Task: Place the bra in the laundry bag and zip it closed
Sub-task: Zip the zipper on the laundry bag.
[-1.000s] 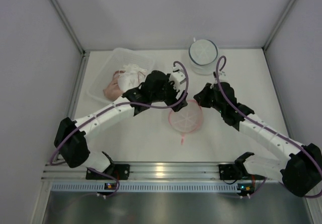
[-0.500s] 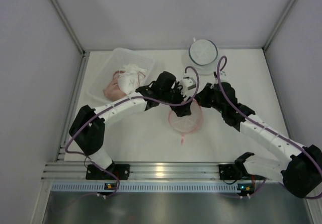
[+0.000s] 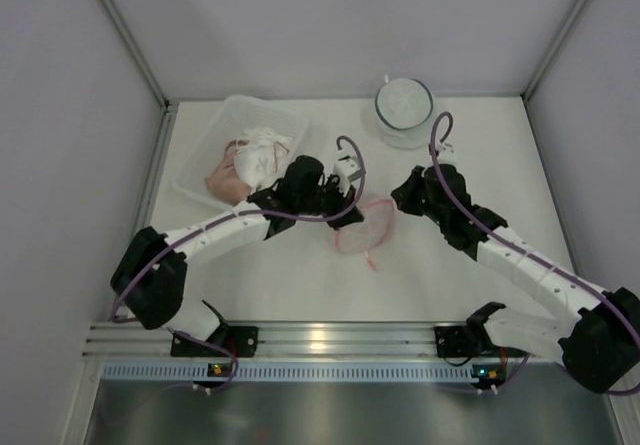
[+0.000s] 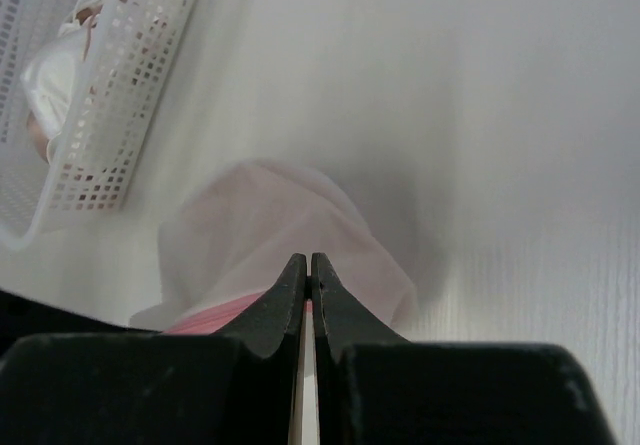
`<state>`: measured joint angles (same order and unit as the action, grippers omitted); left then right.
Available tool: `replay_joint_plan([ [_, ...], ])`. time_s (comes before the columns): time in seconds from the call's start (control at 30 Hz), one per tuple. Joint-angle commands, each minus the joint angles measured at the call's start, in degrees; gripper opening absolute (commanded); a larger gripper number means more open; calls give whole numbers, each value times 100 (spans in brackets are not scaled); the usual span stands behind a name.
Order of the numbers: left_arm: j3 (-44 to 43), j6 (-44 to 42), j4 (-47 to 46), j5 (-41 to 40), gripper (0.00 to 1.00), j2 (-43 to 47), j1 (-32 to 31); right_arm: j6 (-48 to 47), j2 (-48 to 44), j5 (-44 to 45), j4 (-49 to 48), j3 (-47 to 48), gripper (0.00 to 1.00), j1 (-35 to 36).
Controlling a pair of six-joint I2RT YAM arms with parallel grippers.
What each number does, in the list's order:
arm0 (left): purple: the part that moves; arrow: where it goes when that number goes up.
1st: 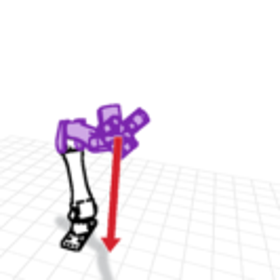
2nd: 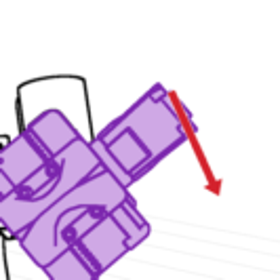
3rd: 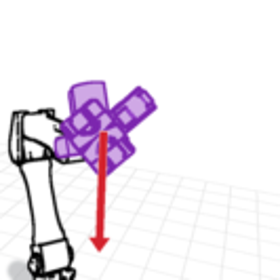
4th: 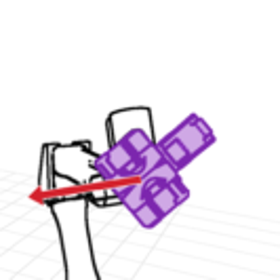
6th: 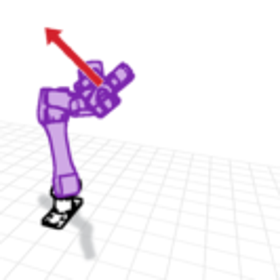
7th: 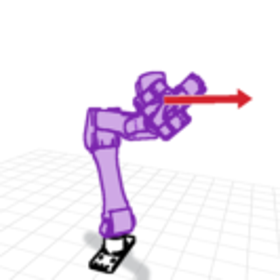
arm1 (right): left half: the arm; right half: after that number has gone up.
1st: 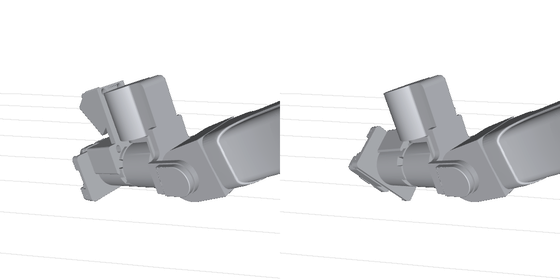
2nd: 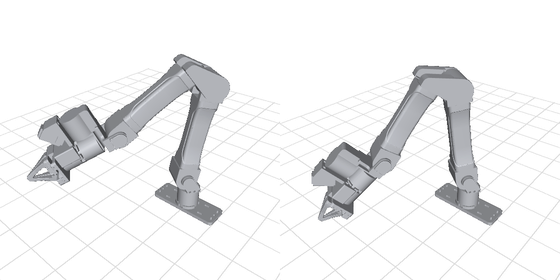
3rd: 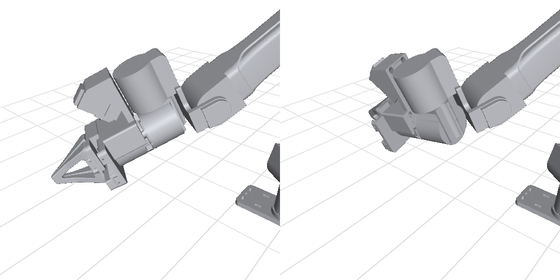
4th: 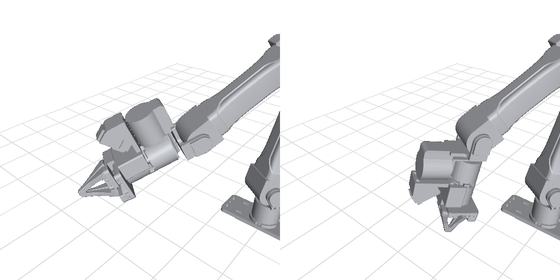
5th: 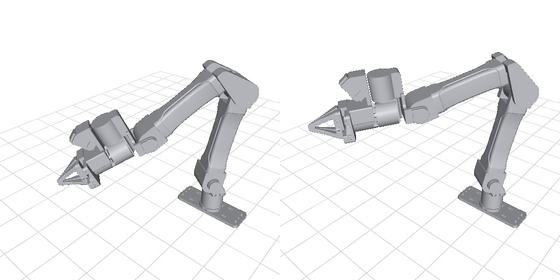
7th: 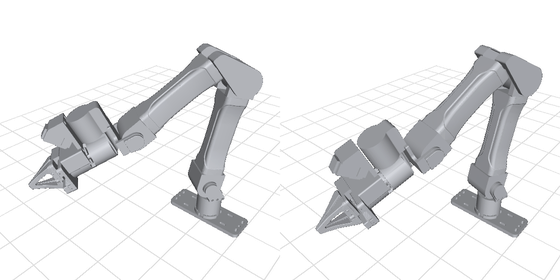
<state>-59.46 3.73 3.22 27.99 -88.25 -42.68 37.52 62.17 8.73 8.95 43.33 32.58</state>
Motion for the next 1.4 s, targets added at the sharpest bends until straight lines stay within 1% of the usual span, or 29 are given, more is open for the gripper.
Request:
replay_joint_plan([
  [0.0, 794, 743, -1420, -397, 0, 1097, 75, -60, -74, 866, 71, 316, 0, -41],
  [0.13, 1524, 1156, -1930, -1022, 0, 1993, 75, -34, 32, 1060, 168, 307, 0, -67],
  [0.2, 1972, 1463, -2332, -1233, 0, 2267, 66, 45, 119, 982, 186, 255, 0, -67],
  [0.33, 2623, 1894, -2905, -2032, 0, 2995, 66, 212, 216, 587, 221, 114, 0, -59],
  [0.37, 2833, 1973, -3002, -2095, 0, 3102, 66, 247, 216, 551, 239, 79, 0, -50],
  [0.43, 2957, 2009, -3038, -2140, 0, 3269, 58, 274, 199, 516, 265, 18, 0, -50],
  [0.47, 3010, 1957, -3038, -1931, 0, 3270, 58, 256, 181, 498, 230, 9, 0, -58],
  [0.5, 3019, 1965, -3030, -1824, 5, 3244, 58, 186, 138, 481, 204, 9, 0, -50],
  [0.57, 2932, 1965, -2968, -1343, 23, 3069, 58, 81, 111, 384, 81, 52, 0, -50],
  [0.6, 2853, 1930, -2872, -1140, 45, 2963, 58, -76, 85, 375, 37, 131, 0, -32],
  [0.63, 2757, 1878, -2749, -990, 53, 2736, 58, -208, 85, 331, -16, 175, 0, -23],
  [0.67, 2469, 1703, -2365, -779, 59, 2595, 32, -384, 137, 374, -34, 263, 0, 3],
  [0.7, 2292, 1554, -2135, -682, 85, 2437, 5, -455, 163, 497, -42, 290, 0, 81],
  [0.73, 2107, 1387, -1915, -628, 95, 2122, -21, -499, 190, 533, -69, 299, 0, 117],
  [0.77, 1757, 1089, -1522, -637, 96, 1971, -48, -508, 234, 559, -78, 299, 0, 161],
  [0.83, 1456, 859, -1299, -759, 97, 1629, -92, -491, 260, 568, -69, 299, 0, 240],
  [0.93, 667, 298, -982, -839, 98, 1268, -92, -403, 164, 770, -95, 229, 0, 372],
  [1.03, 357, -178, -850, -751, 98, 916, -92, -429, -29, 744, -401, -8, 0, 416],
  [1.07, 243, -571, -858, -768, 98, 828, -92, -508, -108, 692, -464, -96, 0, 416],
  [1.1, 138, -757, -815, -786, 98, 618, -92, -535, -135, 639, -517, -123, 0, 416],
  [1.13, -116, -1099, -614, -743, 98, 503, -74, -570, -161, 621, -587, -141, 0, 416],
  [1.2, -503, -1426, -219, -436, 98, 74, -13, -658, -179, 542, -561, -141, 0, 416],
  [1.23, -905, -1706, 314, 44, 95, -94, 22, -693, -179, 524, -552, -115, 0, 407],
  [1.3, -1224, -1866, 652, 433, 94, -524, 128, -720, -127, 454, -473, -53, 0, 390],
  [1.37, -1444, -1867, 750, 689, 94, -719, 137, -711, -135, 384, -447, -9, 0, 363],
])
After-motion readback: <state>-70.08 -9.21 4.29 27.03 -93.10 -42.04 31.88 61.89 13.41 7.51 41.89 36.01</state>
